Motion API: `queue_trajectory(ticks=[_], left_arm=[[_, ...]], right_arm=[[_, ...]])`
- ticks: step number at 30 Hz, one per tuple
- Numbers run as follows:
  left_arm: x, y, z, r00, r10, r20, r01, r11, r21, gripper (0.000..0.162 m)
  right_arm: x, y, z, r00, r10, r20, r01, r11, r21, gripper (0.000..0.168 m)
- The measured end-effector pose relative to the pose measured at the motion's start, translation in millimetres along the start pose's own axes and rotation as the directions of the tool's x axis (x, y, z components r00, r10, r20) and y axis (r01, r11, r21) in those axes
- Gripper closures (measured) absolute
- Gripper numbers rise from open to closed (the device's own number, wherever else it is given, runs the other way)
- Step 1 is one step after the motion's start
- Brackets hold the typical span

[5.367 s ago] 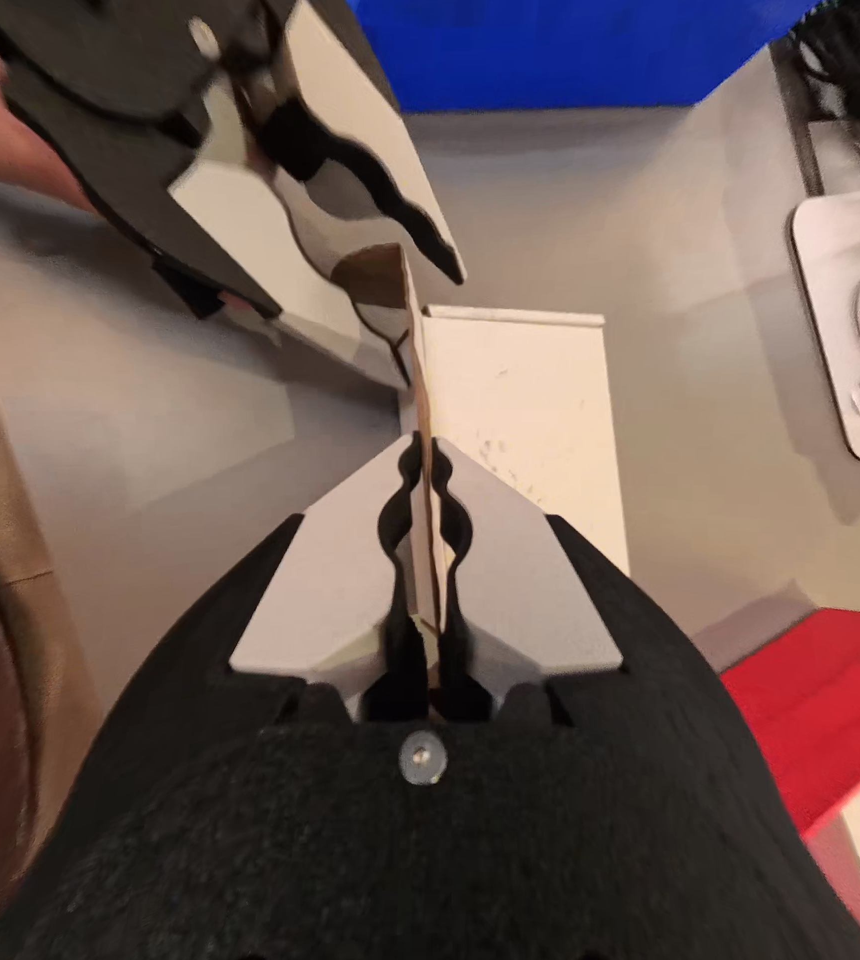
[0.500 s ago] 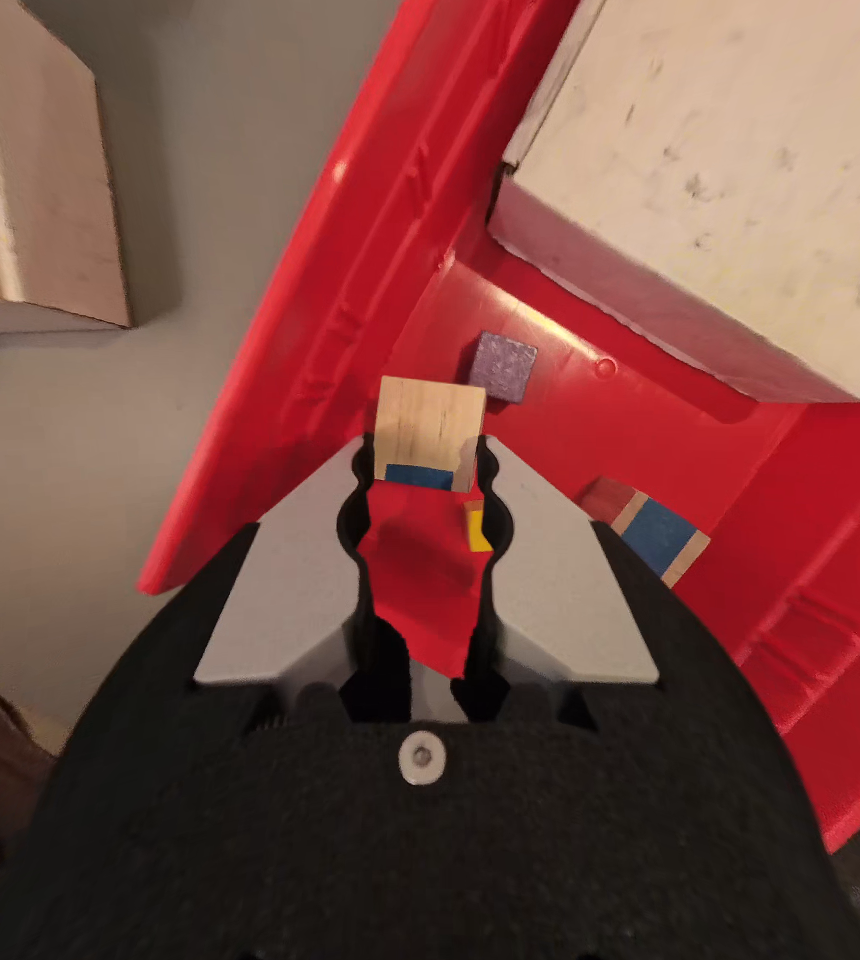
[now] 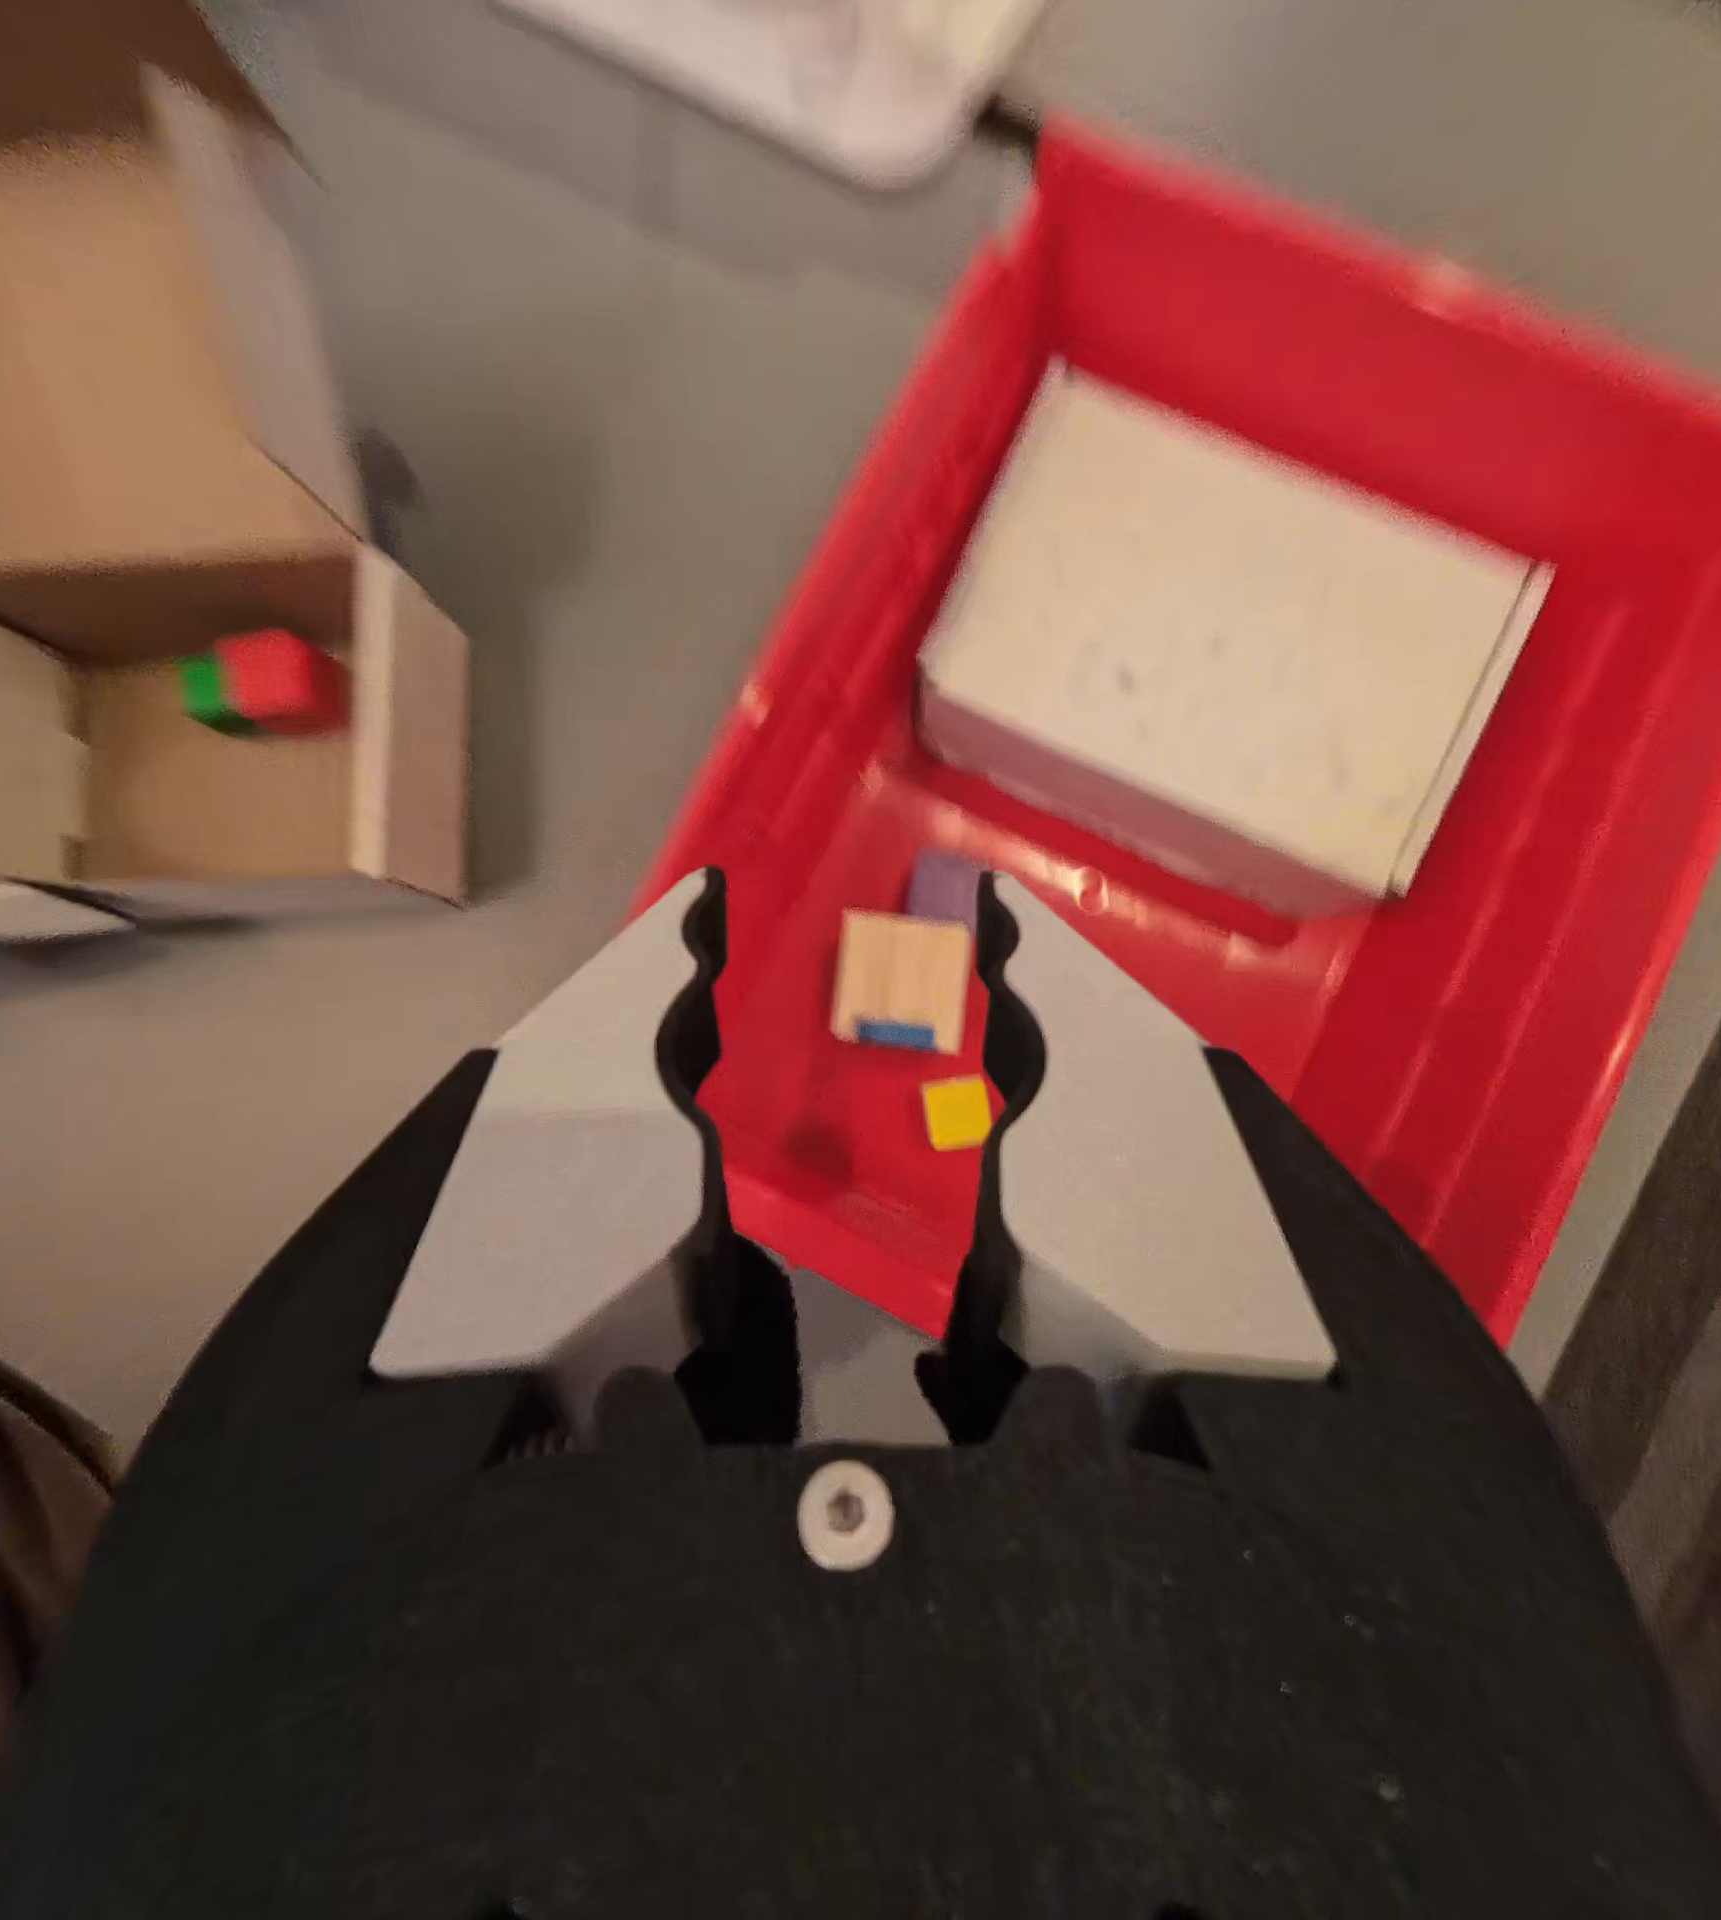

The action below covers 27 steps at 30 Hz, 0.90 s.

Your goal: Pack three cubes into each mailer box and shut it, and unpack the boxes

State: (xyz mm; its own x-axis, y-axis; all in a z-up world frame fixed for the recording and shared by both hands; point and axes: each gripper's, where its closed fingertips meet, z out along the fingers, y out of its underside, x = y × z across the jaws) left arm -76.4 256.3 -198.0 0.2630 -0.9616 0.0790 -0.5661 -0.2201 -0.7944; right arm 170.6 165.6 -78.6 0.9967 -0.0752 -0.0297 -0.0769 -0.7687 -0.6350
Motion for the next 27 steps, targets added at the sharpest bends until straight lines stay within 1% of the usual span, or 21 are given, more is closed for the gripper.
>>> queue_trajectory(ticks=[3,5,6,8,10,13,16,19,23,25,27], left_arm=[[1.2,0.2,0.1,1.0,0.014,-0.024,-0.014,1.0,-0.004,0.031],[1.9,0.8,-0.3,0.999,0.025,-0.04,-0.026,1.0,-0.012,0.031],[1.9,1.1,-0.4,0.999,0.023,-0.042,-0.023,1.0,-0.014,0.031],[1.5,1.0,-0.6,0.999,0.022,-0.029,-0.022,1.0,-0.012,0.031],[0.5,1.2,-0.9,1.0,0.007,-0.005,-0.007,1.0,-0.011,0.031],[0.2,1.3,-1.0,1.0,-0.01,0.018,0.01,1.0,-0.011,0.032],[0.6,1.3,-1.0,1.0,-0.012,0.02,0.012,1.0,-0.008,0.032],[1.1,1.0,-1.1,1.0,-0.011,0.019,0.011,1.0,-0.003,0.032],[3.6,1.2,-1.3,1.0,0.004,0.0,-0.004,1.0,0.003,0.031],[3.8,1.4,-1.2,1.0,0.006,-0.002,-0.006,1.0,0.001,0.031],[3.9,1.5,-1.3,1.0,0.007,-0.004,-0.007,1.0,0.0,0.031]], right_arm=[[-59.5,-49.0,-31.8,0.989,-0.123,0.081,0.105,0.975,0.198,0.126],[-107.4,-65.6,-32.4,0.964,-0.216,0.155,0.169,0.947,0.272,0.129],[-127.2,-68.1,-25.1,0.952,-0.243,0.185,0.187,0.942,0.278,0.132],[-157.4,-61.9,4.0,0.938,-0.251,0.237,0.2,0.955,0.22,0.133],[-180.1,-42.8,42.0,0.932,-0.227,0.283,0.207,0.973,0.097,0.133],[-196.3,-19.8,89.8,0.951,-0.187,0.246,0.204,0.978,-0.045,0.132],[-204.4,-1.9,121.8,0.961,-0.19,0.201,0.221,0.964,-0.147,0.127],[-207.8,7.4,141.0,0.968,-0.174,0.179,0.209,0.958,-0.197,0.127],[-204.2,8.9,155.1,0.977,-0.147,0.155,0.179,0.96,-0.217,0.129],[-202.8,6.5,156.0,0.978,-0.135,0.159,0.167,0.962,-0.215,0.143],[-201.0,5.4,152.1,0.972,-0.178,0.156,0.21,0.953,-0.218,0.144]])
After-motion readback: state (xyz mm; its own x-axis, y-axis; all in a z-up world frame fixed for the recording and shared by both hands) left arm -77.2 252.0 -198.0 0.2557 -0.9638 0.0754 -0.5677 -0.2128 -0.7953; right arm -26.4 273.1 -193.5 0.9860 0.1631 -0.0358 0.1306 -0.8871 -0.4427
